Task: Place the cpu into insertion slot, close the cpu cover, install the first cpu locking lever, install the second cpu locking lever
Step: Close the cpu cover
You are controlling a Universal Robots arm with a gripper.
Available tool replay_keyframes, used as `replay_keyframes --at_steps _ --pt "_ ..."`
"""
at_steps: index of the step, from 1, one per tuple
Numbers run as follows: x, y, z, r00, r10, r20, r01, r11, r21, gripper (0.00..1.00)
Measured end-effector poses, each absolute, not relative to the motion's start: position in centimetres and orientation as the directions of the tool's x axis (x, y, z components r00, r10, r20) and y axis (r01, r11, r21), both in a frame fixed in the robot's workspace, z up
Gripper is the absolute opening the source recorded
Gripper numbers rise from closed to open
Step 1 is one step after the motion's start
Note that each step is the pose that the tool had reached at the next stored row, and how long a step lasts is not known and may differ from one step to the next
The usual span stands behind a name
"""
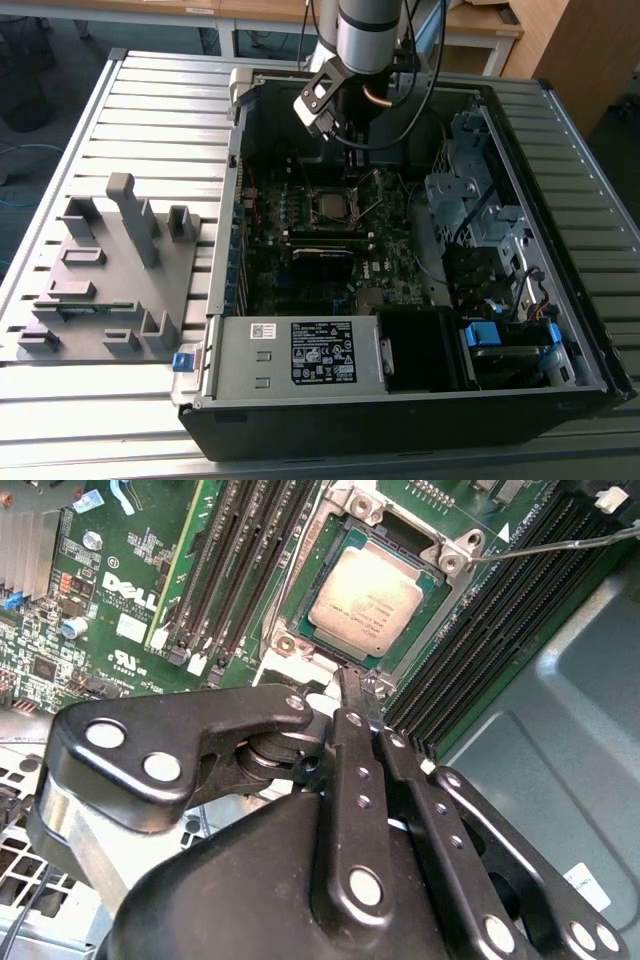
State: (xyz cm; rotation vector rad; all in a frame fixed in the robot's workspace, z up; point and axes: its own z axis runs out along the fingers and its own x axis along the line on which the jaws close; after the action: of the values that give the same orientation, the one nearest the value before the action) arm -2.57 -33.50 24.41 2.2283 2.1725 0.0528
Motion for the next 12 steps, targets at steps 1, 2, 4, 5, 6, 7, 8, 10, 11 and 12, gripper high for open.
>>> replay_keyframes --at_steps 1,2,4,5,6,7,8,10,11,12 --pt "-2.57 -33.50 24.41 0.025 1.000 0.004 0.999 -0.025 0.045 0.10" --pt "-2.56 -33.50 24.41 0.025 1.000 0.004 0.999 -0.025 0.044 0.10" --pt "-2.49 -33.51 24.41 0.025 1.000 0.004 0.999 -0.025 0.044 0.10" --pt "-2.43 -33.51 24.41 0.025 1.000 0.004 0.999 -0.025 0.044 0.10" --pt "-2.37 -33.51 24.41 0.025 1.000 0.004 0.999 -0.025 0.044 0.10" --pt "-2.30 -33.50 24.41 0.025 1.000 0.004 0.999 -0.025 0.044 0.10" --pt "-2.23 -33.50 24.41 0.025 1.000 0.004 0.999 -0.025 0.044 0.10" --pt "-2.09 -33.50 24.41 0.025 1.000 0.004 0.999 -0.025 0.044 0.10" --pt "-2.02 -33.50 24.41 0.025 1.000 0.004 0.999 -0.025 0.044 0.10" --pt "-1.95 -33.50 24.41 0.025 1.000 0.004 0.999 -0.025 0.044 0.10"
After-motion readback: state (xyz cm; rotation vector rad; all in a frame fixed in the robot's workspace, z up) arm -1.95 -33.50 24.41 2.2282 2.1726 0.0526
